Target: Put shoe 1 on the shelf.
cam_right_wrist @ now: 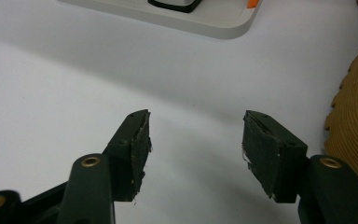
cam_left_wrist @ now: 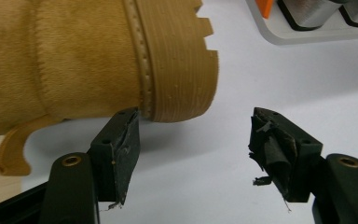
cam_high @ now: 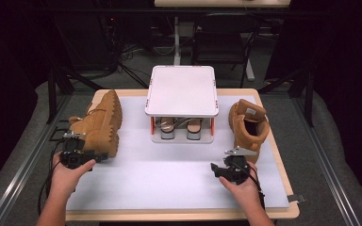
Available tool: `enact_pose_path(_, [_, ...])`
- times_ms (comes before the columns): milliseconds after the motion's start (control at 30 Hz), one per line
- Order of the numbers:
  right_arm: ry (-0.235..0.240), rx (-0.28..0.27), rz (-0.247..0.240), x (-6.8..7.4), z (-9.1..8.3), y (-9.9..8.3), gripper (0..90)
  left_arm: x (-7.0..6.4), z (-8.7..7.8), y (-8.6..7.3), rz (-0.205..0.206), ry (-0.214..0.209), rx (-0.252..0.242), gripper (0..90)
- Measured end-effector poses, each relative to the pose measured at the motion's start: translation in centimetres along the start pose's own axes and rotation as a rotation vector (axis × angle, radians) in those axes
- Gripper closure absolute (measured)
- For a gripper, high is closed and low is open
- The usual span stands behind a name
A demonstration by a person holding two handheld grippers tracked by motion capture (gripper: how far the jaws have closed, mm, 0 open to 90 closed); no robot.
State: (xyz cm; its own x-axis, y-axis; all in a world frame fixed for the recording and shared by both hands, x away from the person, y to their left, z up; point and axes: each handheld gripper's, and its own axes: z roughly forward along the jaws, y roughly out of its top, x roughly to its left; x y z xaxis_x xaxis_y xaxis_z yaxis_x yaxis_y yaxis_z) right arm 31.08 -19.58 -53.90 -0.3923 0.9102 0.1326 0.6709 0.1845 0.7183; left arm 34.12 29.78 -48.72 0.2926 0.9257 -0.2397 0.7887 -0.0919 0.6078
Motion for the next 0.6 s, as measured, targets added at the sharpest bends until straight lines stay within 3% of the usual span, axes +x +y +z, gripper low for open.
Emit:
enact_pose_path(300, [-0.022,0.028,-0.04,0.6,0.1,0.1,40.9,1.2,-0.3,0.4,-0.028,0.03,0.023,33.9])
enact_pose_path(333, [-0.024,0.037,-0.047,0.6,0.1,0.1,41.3,1.7,-0.5,0.7,-0.047,0.032,0.023,34.0])
enact_pose_path(467, [-0.02,0.05,-0.043,0.8,0.3,0.1,41.7,2.3,-0.6,1.1,-0.064,0.038,0.03,34.0])
enact_pose_path(600, [-0.015,0.059,-0.037,0.7,0.4,0.1,42.2,3.2,-0.6,2.3,-0.07,0.058,0.067,33.8])
